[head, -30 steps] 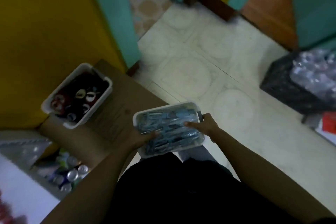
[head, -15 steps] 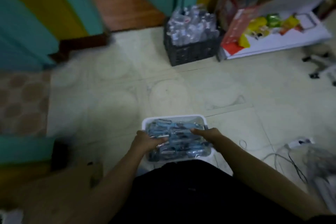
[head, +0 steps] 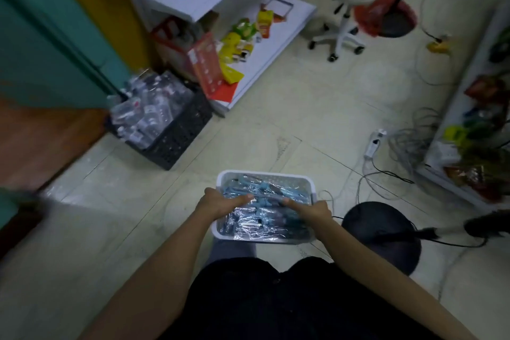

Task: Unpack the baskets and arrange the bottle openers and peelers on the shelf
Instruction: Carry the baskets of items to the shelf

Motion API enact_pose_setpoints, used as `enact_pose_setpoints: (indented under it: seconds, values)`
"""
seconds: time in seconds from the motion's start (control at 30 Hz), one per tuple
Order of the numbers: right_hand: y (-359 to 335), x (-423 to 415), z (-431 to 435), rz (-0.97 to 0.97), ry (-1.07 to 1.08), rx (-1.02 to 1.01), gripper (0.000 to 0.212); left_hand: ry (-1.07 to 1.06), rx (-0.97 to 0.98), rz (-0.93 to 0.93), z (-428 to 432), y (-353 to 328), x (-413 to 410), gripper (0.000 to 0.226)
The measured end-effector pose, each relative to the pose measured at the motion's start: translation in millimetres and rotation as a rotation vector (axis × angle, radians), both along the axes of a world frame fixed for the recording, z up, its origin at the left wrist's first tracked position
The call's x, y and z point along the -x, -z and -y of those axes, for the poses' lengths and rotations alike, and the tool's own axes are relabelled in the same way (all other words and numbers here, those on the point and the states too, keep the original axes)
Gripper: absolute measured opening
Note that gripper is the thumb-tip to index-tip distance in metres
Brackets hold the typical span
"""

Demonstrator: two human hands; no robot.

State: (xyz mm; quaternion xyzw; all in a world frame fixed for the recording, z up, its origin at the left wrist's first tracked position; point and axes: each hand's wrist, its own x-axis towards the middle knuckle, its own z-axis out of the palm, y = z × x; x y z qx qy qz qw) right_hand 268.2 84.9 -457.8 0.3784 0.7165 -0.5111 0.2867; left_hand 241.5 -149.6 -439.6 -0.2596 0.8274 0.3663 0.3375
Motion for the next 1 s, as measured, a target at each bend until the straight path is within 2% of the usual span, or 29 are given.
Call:
enact_pose_setpoints:
  seconds: [0.13,0.23,0.5,0.6,0.7,0.87,1.0]
  values:
    - [13.3,54.5,-16.4,0.032,0.059,-0.079,0.12,0.134,-0.05,0.07,-18.3,24.1,85.7,0.117]
    - [17.4,113.2,-16.6,0.041,0.142,-0.077,0.122,0.23,-0.045,0.056,-22.8,34.3,163.5,0.117]
    - [5.2,266.6,-14.9,-0.063,0.318,-0.014,0.089,0.321,0.027,-0.034,-30.6,17.6,349.8,0.123]
    - [3.2,317.2,-29.6,-0.06,0.377,0.042,0.086,0.343,0.016,-0.059,-46.5,12.6,404.3,0.124]
    - [4.0,374.0,-56.0,-0.054,0.368,0.071,0.087,0.324,-0.013,-0.049,-70.3,11.6,462.0,0.124]
    - [11.5,482.6,-116.8,-0.023,0.344,0.082,0.105,0.248,-0.007,-0.016,-130.2,10.7,560.5,0.116]
    - [-5.0,581.6,-173.5,-0.081,0.223,0.06,0.105,0.168,-0.048,-0.07,-182.2,-14.4,643.0,0.128]
